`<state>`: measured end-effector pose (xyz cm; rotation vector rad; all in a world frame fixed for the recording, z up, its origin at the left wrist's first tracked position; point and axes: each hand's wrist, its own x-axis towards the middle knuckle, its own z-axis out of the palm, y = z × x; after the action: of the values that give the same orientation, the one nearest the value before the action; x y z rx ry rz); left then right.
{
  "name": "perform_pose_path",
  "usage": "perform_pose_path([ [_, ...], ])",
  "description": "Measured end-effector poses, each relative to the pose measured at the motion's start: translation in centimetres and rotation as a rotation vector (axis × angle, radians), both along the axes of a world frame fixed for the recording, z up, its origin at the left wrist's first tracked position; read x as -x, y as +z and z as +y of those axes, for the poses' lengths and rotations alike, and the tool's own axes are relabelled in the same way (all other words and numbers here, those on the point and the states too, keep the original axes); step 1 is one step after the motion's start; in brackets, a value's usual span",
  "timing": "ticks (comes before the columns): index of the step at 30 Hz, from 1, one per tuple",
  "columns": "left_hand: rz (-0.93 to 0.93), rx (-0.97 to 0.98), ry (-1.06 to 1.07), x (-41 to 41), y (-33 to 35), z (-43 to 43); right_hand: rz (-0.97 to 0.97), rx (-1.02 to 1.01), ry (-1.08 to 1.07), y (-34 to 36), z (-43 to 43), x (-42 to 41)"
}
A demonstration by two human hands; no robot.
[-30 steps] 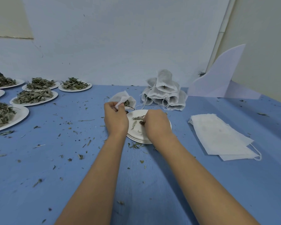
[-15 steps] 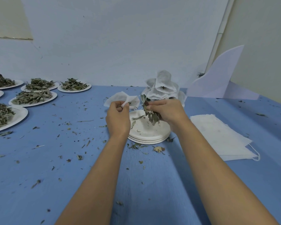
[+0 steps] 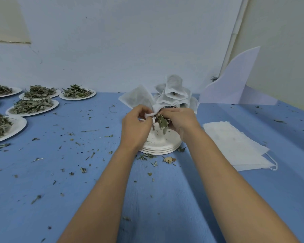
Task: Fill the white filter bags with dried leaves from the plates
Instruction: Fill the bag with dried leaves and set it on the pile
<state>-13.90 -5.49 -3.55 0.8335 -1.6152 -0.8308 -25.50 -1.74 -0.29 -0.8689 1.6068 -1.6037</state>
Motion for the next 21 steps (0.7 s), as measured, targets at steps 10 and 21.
perform_pose_path([
  [10, -0.413, 0.379, 0.232, 0.3, 0.0, 0.6, -0.237, 0.007, -0.017, 0.2, -0.5, 0.4],
  [21, 0.012, -0.007, 0.062, 1.4, 0.8, 1.0, -0.353, 0.116, -0.127, -0.3, -0.9, -0.3],
])
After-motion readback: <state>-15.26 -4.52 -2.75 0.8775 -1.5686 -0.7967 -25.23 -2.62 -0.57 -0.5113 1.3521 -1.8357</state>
